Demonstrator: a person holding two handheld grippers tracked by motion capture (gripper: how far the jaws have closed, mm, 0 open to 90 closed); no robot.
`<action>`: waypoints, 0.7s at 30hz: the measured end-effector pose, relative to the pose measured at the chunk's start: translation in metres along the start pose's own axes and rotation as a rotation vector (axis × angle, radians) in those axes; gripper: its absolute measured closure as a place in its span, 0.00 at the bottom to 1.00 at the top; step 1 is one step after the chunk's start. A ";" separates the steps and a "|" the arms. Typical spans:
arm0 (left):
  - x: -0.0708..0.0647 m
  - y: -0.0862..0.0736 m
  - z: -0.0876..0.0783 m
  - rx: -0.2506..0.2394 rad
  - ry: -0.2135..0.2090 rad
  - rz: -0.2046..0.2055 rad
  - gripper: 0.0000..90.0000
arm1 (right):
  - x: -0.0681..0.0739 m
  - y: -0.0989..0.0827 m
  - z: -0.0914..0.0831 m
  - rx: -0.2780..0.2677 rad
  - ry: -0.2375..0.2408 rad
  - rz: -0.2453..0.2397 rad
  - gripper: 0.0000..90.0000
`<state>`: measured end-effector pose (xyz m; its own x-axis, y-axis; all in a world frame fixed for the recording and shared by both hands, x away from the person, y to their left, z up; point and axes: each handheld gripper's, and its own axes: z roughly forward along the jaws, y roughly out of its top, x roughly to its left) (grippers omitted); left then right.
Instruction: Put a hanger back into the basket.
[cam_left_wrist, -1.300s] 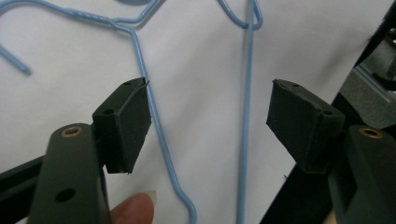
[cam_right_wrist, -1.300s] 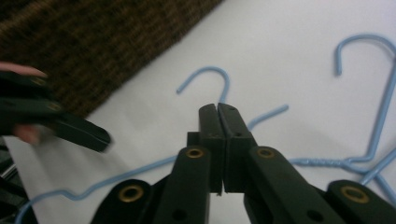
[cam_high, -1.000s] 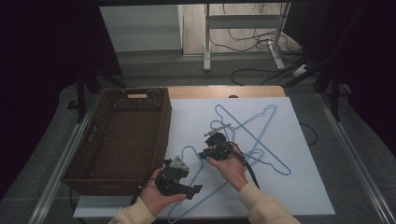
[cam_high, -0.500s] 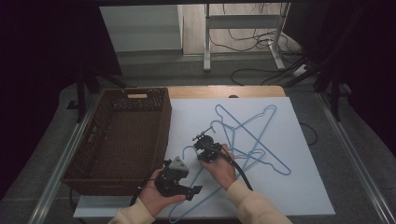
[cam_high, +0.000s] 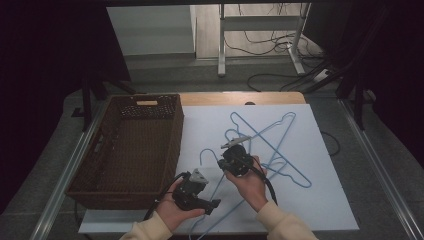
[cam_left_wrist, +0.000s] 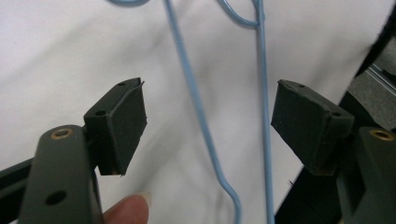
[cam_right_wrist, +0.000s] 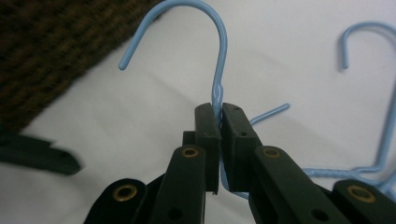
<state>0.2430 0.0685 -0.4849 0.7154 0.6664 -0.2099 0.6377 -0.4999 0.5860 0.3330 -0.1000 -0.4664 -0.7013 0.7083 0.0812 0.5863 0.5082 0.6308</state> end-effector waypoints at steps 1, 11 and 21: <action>0.001 0.001 0.003 -0.008 0.016 -0.001 0.31 | 0.000 -0.003 -0.010 -0.027 0.003 0.007 0.96; 0.008 0.008 0.022 0.008 -0.037 -0.015 0.61 | 0.000 -0.011 -0.037 -0.100 0.028 0.000 0.96; 0.010 0.011 0.013 -0.066 -0.147 -0.064 0.95 | -0.004 -0.014 -0.051 -0.164 0.097 0.013 0.85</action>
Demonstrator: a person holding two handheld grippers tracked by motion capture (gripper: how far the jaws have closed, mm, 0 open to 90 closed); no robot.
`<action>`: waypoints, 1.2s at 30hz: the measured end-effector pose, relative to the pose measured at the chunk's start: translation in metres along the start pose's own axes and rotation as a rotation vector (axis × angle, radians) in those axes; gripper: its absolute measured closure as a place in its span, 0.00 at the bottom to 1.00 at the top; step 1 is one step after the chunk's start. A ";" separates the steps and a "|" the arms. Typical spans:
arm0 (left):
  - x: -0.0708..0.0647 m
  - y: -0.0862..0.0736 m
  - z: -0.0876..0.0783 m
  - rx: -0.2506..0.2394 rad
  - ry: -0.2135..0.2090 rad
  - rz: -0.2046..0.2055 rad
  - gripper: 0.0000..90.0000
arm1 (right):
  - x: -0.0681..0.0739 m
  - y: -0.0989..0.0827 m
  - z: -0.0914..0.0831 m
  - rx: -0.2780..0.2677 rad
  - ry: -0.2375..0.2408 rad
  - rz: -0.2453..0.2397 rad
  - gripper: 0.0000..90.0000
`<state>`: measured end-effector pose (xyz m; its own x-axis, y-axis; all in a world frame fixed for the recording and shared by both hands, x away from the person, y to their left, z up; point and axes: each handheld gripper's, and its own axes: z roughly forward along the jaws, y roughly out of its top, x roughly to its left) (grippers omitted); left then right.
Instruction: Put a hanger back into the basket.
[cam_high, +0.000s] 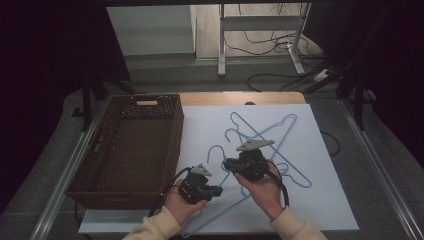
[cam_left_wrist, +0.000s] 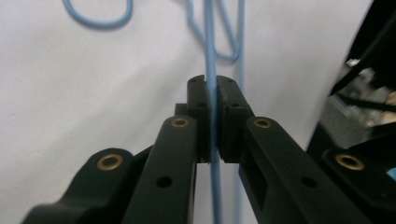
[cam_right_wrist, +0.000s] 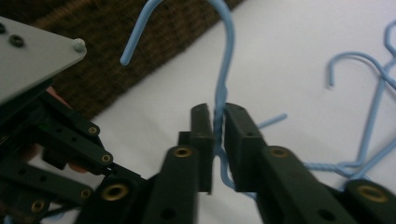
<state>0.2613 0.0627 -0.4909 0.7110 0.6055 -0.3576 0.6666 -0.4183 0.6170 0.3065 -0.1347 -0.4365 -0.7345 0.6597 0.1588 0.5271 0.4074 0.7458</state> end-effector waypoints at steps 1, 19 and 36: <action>0.000 0.000 -0.004 -0.016 -0.010 -0.001 0.95 | -0.002 0.000 -0.003 -0.018 0.008 0.010 0.80; -0.022 0.013 -0.082 -0.186 -0.112 0.079 0.96 | -0.054 -0.014 -0.105 -0.322 -0.027 0.112 0.39; 0.030 0.024 -0.194 -0.380 0.022 0.029 0.95 | -0.079 -0.048 -0.102 -0.206 -0.113 0.105 0.28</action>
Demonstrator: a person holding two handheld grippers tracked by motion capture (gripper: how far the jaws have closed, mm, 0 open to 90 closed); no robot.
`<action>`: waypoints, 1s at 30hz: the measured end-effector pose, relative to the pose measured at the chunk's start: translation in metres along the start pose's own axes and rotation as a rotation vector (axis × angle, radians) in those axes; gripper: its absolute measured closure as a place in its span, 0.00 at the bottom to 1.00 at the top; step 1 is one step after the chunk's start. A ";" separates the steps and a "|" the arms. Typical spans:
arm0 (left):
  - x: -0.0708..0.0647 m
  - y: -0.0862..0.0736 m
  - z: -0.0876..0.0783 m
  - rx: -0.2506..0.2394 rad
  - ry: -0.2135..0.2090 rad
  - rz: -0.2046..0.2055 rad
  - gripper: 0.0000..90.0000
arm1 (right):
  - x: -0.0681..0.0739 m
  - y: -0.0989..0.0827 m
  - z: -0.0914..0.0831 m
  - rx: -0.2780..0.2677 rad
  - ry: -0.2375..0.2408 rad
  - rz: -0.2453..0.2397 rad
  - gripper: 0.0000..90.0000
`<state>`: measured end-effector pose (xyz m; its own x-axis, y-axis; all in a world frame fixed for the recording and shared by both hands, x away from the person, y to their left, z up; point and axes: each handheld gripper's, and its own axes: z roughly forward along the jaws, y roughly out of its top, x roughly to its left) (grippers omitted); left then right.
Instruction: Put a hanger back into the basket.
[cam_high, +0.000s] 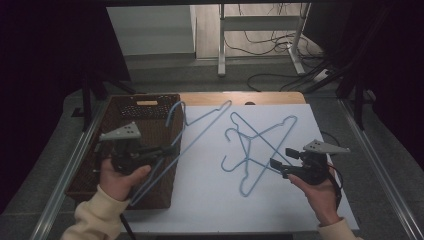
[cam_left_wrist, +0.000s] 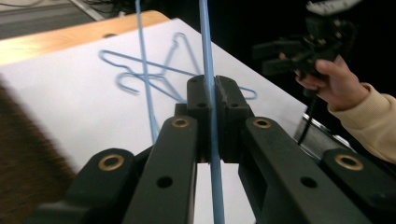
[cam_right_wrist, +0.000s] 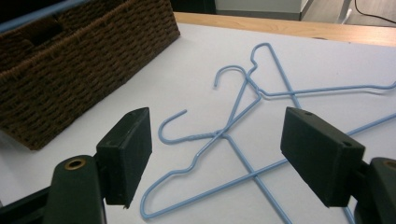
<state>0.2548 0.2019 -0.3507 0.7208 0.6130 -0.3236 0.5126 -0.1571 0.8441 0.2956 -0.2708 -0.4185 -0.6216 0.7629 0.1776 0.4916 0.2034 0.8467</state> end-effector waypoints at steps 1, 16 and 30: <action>0.007 0.000 -0.004 -0.005 0.010 -0.010 0.95 | 0.000 0.000 0.001 0.003 -0.001 -0.004 0.28; 0.095 -0.008 -0.041 -0.028 0.114 -0.094 0.96 | -0.002 -0.006 0.006 0.037 -0.005 -0.022 0.26; 0.147 -0.048 -0.051 0.007 0.164 -0.189 0.96 | -0.002 -0.007 0.008 0.048 -0.002 -0.018 0.25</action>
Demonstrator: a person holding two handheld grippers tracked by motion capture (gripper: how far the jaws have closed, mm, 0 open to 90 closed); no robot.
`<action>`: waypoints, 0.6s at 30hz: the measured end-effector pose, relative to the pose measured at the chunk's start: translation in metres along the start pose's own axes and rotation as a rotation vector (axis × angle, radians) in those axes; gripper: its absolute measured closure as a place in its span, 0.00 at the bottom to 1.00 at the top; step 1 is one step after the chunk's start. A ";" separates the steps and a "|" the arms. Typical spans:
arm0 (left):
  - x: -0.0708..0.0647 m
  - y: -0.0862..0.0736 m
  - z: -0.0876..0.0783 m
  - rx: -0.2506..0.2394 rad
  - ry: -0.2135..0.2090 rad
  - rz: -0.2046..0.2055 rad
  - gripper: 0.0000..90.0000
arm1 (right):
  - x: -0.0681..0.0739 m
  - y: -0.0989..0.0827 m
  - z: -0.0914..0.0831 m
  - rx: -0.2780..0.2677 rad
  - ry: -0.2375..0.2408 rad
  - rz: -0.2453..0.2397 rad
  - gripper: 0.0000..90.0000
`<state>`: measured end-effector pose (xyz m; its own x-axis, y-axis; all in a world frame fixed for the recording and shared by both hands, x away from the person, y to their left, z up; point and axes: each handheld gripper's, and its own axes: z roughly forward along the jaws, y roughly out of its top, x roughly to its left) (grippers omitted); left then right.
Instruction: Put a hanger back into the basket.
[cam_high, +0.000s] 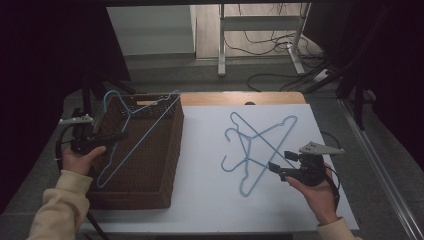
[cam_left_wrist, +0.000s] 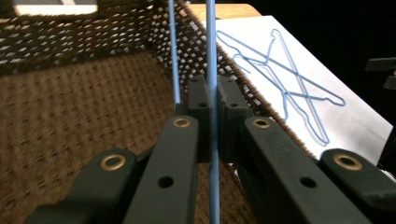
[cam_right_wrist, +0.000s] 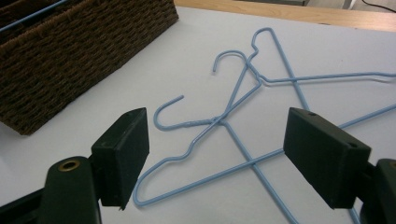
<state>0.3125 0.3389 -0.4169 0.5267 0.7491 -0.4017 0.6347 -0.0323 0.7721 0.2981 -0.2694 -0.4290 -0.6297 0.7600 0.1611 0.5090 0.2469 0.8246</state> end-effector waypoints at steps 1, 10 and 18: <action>0.002 -0.002 -0.002 0.000 -0.003 -0.003 0.96 | 0.000 0.000 0.000 0.000 -0.001 0.000 0.25; 0.016 -0.017 -0.010 0.053 0.016 -0.026 0.96 | 0.001 -0.001 0.001 0.006 0.003 -0.003 0.25; 0.035 -0.032 0.005 0.154 0.066 -0.058 0.96 | 0.000 -0.001 0.003 0.013 0.003 0.000 0.25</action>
<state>0.3132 0.3629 -0.4577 0.4517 0.7944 -0.4061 0.7446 -0.0850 0.6621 0.2993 -0.2679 -0.4318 -0.6311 0.7585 0.1626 0.5165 0.2545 0.8176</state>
